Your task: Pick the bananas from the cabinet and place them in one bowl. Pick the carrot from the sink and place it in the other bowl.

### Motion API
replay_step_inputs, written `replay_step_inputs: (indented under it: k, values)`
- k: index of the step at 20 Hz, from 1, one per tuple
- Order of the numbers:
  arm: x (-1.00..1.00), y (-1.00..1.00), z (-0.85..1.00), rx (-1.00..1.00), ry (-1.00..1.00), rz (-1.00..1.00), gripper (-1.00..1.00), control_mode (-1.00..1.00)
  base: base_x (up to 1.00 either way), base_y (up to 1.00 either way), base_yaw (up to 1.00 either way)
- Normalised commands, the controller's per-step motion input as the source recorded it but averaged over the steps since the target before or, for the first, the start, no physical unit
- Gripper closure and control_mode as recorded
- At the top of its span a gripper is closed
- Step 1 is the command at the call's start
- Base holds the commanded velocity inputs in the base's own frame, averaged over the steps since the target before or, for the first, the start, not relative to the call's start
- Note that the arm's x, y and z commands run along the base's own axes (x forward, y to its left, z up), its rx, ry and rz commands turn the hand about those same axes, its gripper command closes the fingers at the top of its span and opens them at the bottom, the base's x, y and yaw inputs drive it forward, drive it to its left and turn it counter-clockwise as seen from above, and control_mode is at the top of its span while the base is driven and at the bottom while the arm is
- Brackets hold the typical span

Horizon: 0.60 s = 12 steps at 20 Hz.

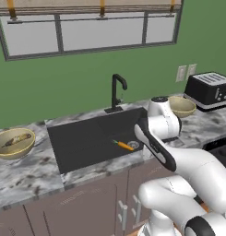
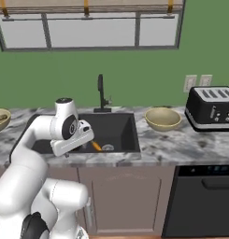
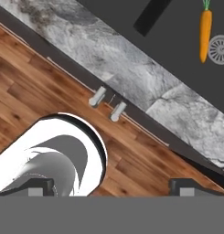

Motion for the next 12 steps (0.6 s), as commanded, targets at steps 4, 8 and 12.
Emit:
replay_step_inputs:
  k: [4,8,12]
  values:
    - [0.17,0.05,0.0,0.0,0.0,-0.01,-1.0,-1.0,0.39,0.16,-0.02]
    - [0.76,0.22,-0.01,0.0,0.0,-0.02,-1.0,-1.0,0.0,0.0,0.0]
    - [0.84,0.19,-0.05,0.0,0.0,-0.01,-1.0,-1.0,0.0,0.0,0.0]
